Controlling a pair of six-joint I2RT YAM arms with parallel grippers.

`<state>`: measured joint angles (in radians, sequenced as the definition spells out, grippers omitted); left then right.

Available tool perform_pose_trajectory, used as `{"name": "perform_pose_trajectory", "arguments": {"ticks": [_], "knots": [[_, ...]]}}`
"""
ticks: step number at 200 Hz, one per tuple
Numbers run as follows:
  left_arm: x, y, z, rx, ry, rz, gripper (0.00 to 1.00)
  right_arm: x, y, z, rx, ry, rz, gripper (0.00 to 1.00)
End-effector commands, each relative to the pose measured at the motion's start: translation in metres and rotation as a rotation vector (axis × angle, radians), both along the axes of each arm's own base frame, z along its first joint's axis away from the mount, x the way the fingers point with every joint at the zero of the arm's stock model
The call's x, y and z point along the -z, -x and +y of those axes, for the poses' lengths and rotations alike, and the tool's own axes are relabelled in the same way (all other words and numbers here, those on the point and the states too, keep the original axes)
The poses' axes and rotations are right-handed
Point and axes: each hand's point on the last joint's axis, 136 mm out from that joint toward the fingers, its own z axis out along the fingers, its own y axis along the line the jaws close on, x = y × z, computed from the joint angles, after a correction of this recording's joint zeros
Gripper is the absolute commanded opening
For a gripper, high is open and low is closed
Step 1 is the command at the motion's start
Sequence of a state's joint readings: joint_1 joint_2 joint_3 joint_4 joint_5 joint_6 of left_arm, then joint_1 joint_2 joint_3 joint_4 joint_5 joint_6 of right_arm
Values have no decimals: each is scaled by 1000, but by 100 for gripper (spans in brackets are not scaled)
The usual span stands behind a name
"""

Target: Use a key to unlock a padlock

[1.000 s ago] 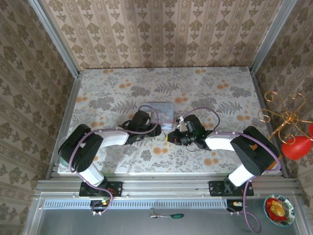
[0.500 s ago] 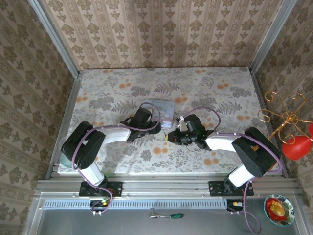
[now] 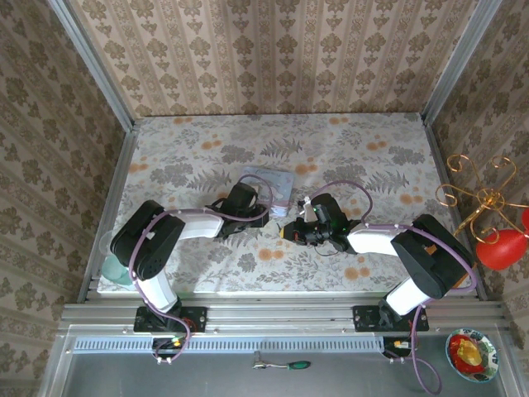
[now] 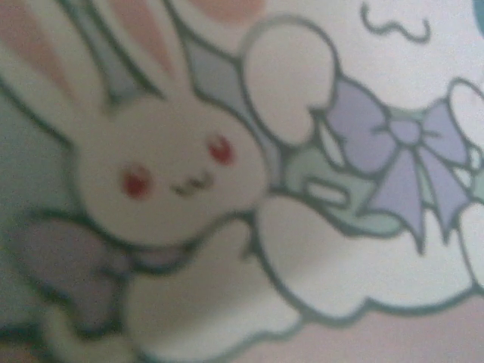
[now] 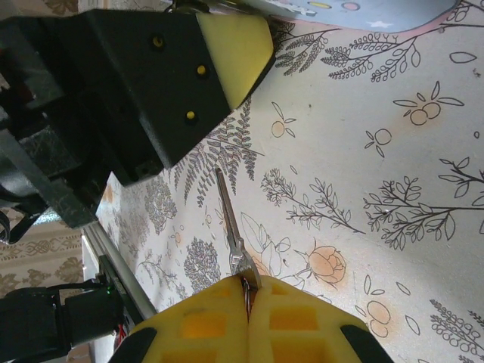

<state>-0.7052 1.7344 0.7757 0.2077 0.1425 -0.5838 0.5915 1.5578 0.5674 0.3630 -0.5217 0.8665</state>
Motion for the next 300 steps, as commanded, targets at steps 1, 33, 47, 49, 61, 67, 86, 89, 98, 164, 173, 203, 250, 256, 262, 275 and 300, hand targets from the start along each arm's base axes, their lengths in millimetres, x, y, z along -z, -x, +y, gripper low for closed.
{"name": "perform_pose_trajectory", "arguments": {"ticks": [1,33,47,49,61,67,86,89,98,164,173,203,250,256,262,275,300], "knots": [[3,20,-5,52,50,61,17,-5,-7,2,19,-5,-19,0],[-21,26,-9,44,195,97,11,-4,-4,7,7,-23,-11,0],[-35,30,-10,49,266,125,10,-3,-2,7,-5,-33,-6,0],[-37,30,-10,49,276,129,10,-4,-1,8,-10,-35,-7,0],[-48,32,-9,53,331,155,10,-5,2,9,-31,-35,-2,0],[-53,33,-8,54,359,170,10,-4,4,9,-43,-32,2,0],[-65,33,-2,35,432,204,10,-5,8,10,-66,-25,14,0],[-68,33,-1,33,444,205,10,-5,8,10,-68,-28,14,0],[-73,32,0,29,469,216,10,-7,8,12,-74,-36,14,0],[-92,29,0,44,608,264,9,-32,8,37,-123,-137,12,0],[-92,30,-1,49,612,270,9,-34,8,39,-129,-149,12,0],[-92,34,-2,66,635,285,9,-37,5,43,-133,-160,18,0],[-93,36,-4,79,693,307,9,-35,1,41,-124,-161,38,0],[-93,36,-4,80,695,307,9,-35,0,41,-124,-163,38,0],[-92,36,-4,79,698,309,9,-36,0,41,-125,-164,38,0],[-92,36,-4,82,701,309,9,-36,0,42,-128,-166,41,0],[-93,36,-5,83,709,309,9,-33,0,43,-130,-167,50,0]]}}
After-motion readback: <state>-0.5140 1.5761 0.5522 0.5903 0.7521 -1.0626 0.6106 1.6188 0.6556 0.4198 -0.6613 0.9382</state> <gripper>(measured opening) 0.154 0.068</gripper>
